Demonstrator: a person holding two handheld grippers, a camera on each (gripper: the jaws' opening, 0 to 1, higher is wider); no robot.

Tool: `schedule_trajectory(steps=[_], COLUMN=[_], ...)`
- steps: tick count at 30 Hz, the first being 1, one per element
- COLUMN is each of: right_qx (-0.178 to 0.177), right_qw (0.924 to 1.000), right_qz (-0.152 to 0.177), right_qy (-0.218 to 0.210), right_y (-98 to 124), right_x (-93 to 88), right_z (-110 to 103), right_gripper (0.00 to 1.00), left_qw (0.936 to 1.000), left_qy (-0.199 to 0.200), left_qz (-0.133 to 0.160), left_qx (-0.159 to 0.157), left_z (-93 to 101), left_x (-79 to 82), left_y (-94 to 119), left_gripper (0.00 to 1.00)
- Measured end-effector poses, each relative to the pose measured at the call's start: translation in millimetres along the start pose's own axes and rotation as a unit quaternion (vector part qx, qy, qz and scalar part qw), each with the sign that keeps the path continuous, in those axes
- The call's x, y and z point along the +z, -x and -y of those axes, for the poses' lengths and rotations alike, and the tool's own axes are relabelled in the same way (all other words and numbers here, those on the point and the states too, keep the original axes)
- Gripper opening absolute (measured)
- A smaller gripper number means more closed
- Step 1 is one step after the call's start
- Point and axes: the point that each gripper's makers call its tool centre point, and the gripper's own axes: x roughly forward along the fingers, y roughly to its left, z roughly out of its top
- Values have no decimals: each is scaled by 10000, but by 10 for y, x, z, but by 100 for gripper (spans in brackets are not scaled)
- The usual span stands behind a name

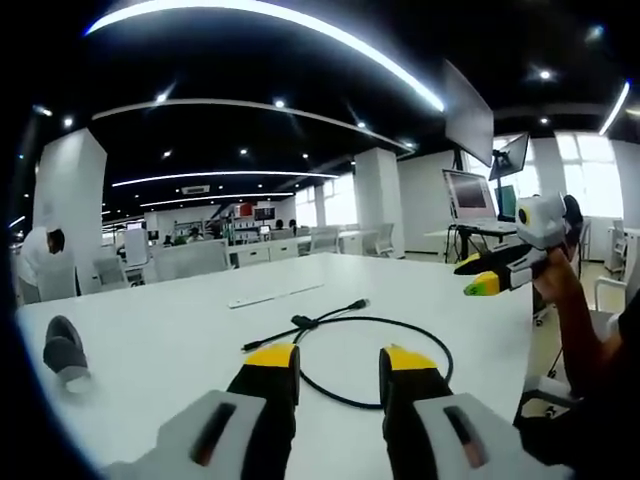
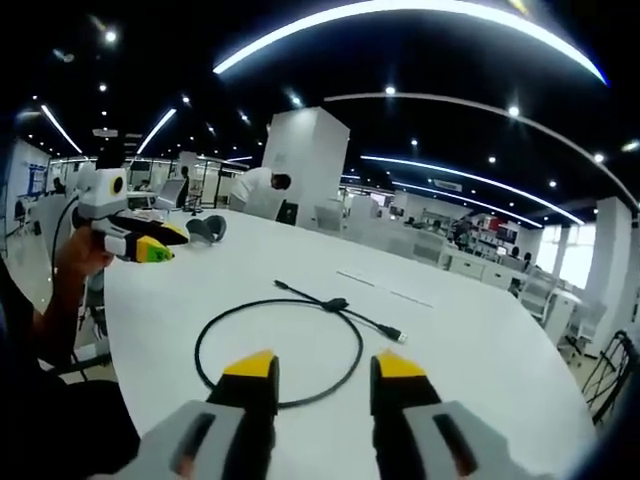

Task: Find the charging cable on the desk, coil it up and secure with Velcro.

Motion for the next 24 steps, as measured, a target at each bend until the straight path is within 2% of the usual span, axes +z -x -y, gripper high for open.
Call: schedule_trajectory(steps=[24], right_qx=[-4], right_qw=[9999], right_qz=[-152], right_qy=[-31], right_y=[-11], right_x=[-94], right_z=[69], right_gripper=[36], left_qw=[10000], left_qy=[-17], left_qz=[-39], left_qx=[52], left_z=[-1], left_x=[-43], left_y=[-49], left_gripper=[32])
